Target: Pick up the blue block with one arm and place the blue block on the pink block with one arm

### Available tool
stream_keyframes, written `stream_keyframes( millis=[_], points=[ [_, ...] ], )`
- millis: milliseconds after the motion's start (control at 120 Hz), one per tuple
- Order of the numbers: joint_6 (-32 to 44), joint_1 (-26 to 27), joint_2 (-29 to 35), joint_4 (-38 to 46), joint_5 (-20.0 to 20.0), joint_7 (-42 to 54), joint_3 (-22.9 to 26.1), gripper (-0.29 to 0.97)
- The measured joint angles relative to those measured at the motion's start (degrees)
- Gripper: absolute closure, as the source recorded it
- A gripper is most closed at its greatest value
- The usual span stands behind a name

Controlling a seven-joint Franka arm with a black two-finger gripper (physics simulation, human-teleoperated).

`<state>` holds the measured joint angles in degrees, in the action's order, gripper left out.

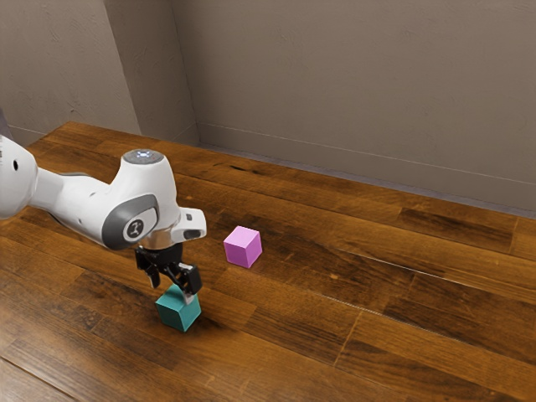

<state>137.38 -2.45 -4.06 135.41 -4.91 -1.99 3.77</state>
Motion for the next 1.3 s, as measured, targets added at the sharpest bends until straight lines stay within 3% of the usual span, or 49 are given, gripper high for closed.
stream_keyframes(
  millis=[1300],
  points=[
    [3.13, 0.08, -3.04, 0.8, -1.56, 0.19, 0.36, 0.0]
  ],
)
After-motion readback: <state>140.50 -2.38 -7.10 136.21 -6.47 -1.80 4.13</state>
